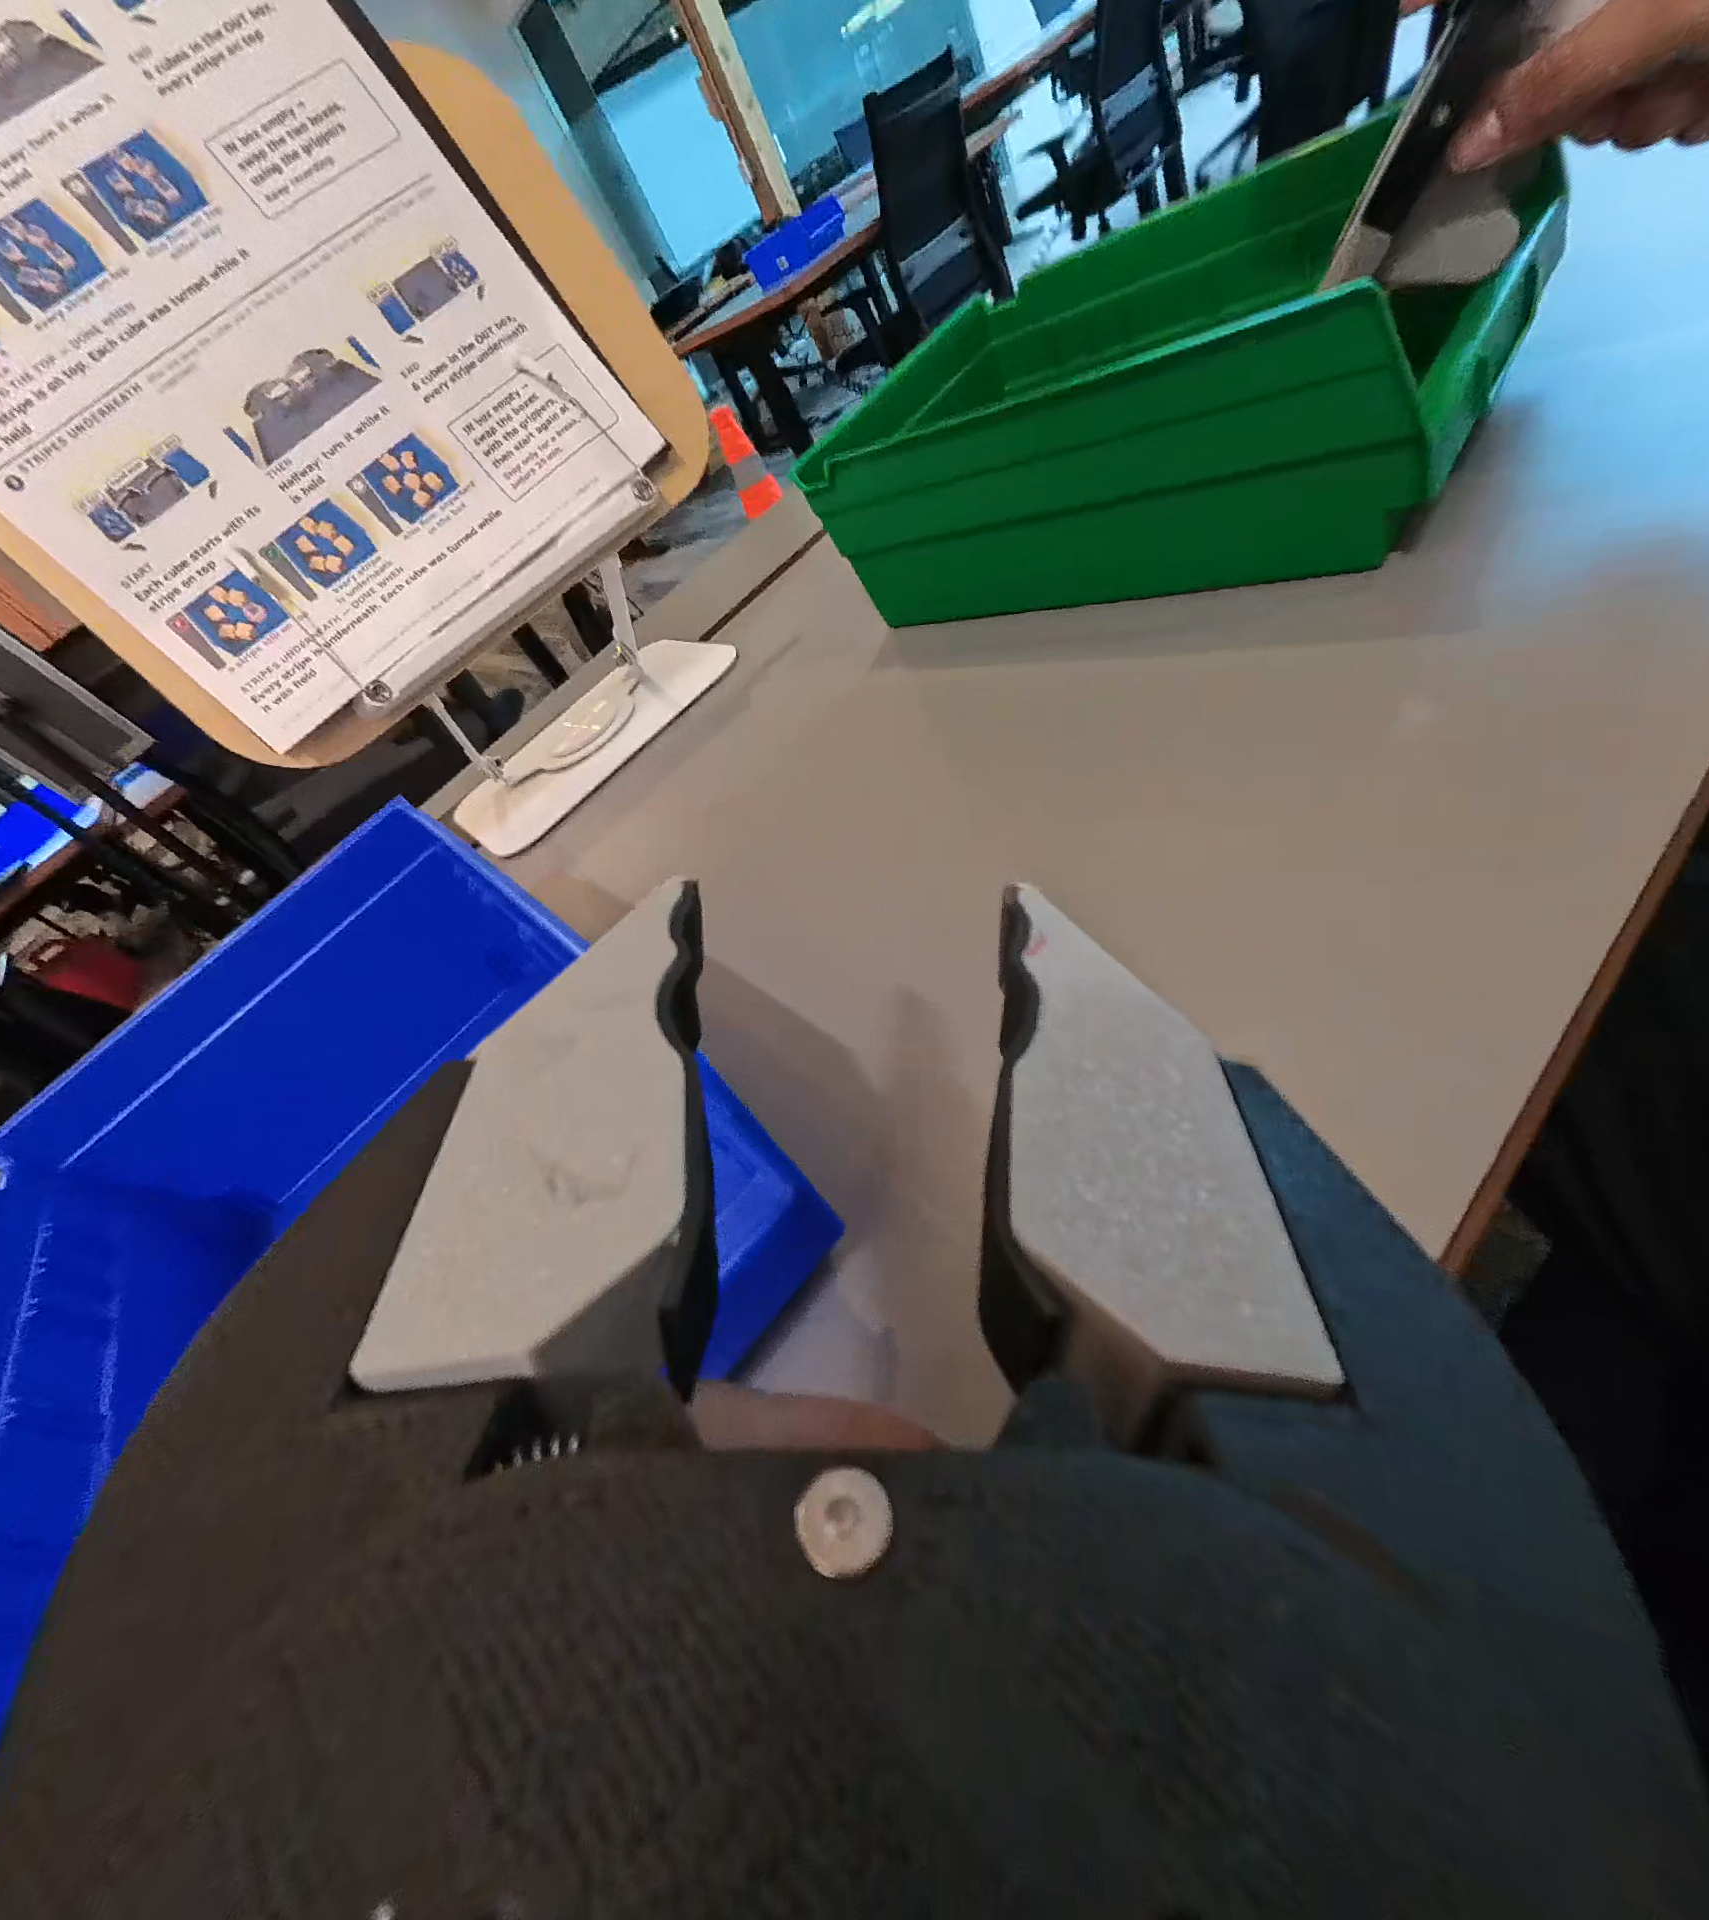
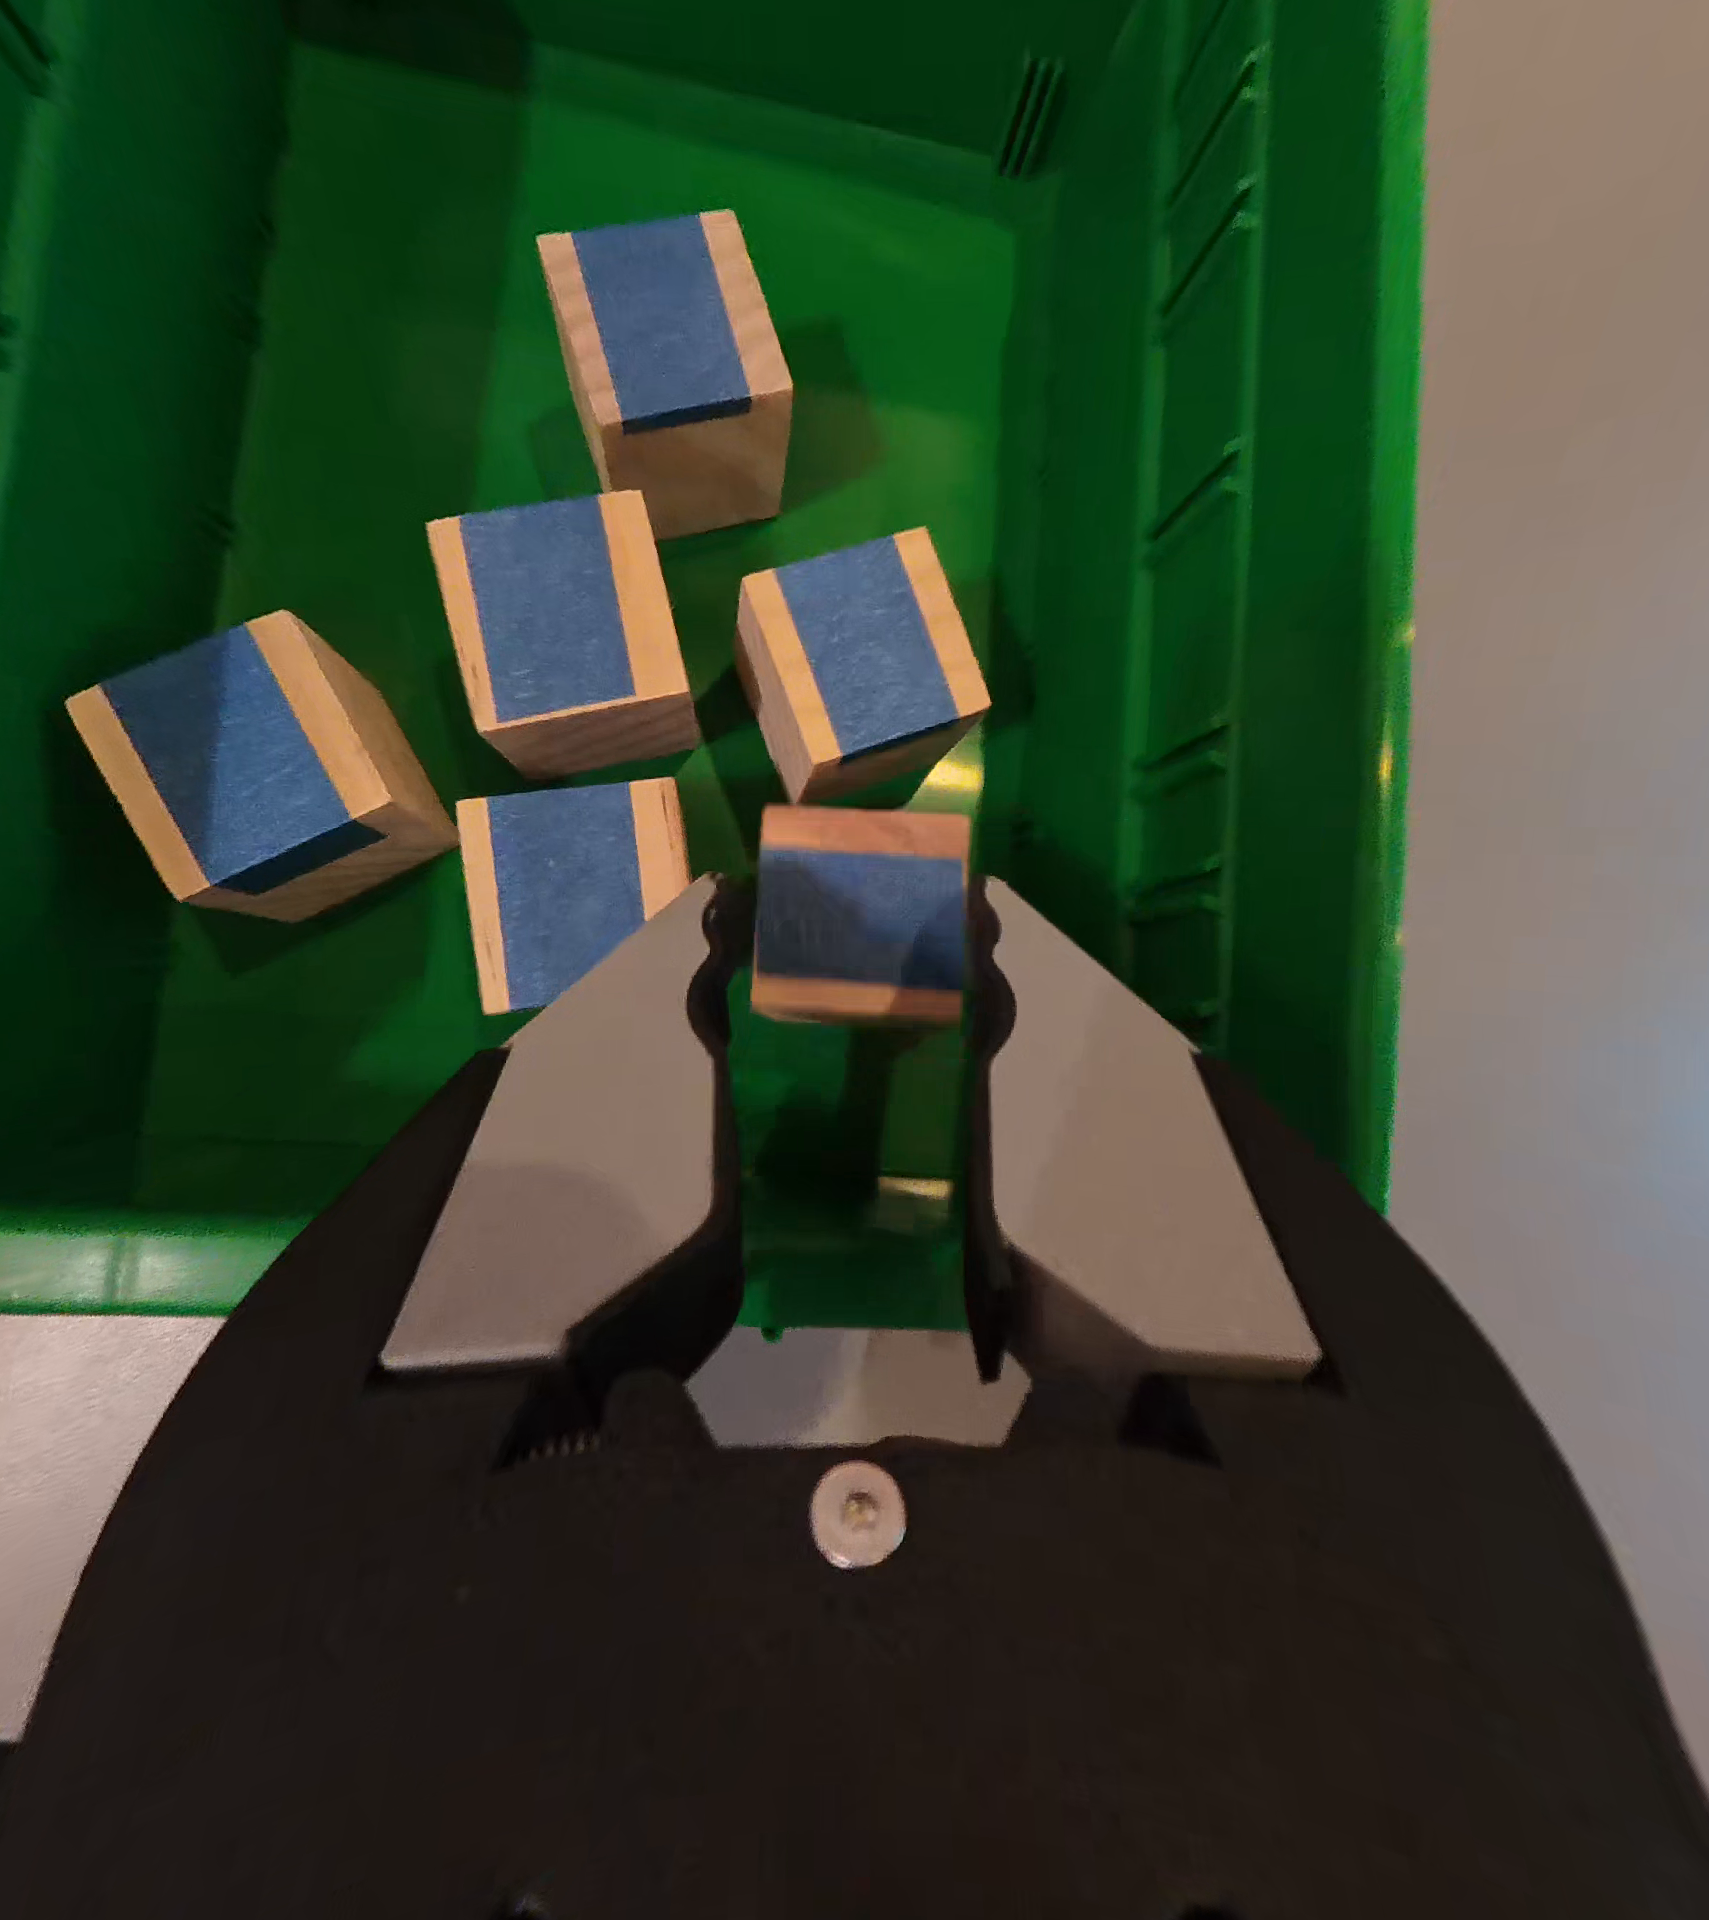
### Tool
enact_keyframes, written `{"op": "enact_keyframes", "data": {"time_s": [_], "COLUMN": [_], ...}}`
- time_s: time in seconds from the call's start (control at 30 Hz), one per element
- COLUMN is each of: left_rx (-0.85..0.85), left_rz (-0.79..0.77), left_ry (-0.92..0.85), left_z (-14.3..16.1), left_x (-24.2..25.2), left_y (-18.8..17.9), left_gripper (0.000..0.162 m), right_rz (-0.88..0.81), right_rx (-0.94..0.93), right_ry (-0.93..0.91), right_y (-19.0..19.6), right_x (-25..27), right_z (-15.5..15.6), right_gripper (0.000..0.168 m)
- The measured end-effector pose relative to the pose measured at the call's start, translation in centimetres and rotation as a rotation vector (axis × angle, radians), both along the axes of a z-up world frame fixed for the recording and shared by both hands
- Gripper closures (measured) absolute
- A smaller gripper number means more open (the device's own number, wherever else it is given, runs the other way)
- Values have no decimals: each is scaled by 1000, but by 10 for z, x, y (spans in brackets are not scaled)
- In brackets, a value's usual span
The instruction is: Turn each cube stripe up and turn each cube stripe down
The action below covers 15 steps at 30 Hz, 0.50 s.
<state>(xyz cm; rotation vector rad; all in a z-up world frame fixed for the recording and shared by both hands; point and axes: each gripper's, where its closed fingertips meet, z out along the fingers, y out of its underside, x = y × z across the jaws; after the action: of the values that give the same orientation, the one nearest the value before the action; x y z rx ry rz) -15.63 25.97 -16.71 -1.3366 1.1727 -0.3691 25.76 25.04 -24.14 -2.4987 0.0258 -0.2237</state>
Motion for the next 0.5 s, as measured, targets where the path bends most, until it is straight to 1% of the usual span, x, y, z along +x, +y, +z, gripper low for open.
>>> {"op": "enact_keyframes", "data": {"time_s": [0.1, 0.17, 0.27, 0.37, 0.43, 0.5], "left_rx": [-39, -64, -71, -108, -120, -117], "left_rz": [9, 14, 27, 76, 82, 90], "left_ry": [47, 55, 56, 64, 30, 20], "left_z": [-11, -15, -16, -23, -22, -21], "left_x": [1, 1, -1, -6, -6, -7], "left_y": [1, 1, 4, 14, 17, 19], "left_gripper": [103, 100, 99, 95, 101, 106], "right_rz": [3, -2, 8, 71, 123, 160], "right_rx": [26, 64, 181, 331, 427, 483], "right_ry": [36, 66, 105, 157, 184, 184], "right_y": [1, -2, -6, -12, -16, -21], "right_x": [1, 3, 1, -18, -35, -51], "right_z": [2, 11, 42, 83, 110, 128], "right_gripper": [121, 117, 117, 113, 110, 99]}}
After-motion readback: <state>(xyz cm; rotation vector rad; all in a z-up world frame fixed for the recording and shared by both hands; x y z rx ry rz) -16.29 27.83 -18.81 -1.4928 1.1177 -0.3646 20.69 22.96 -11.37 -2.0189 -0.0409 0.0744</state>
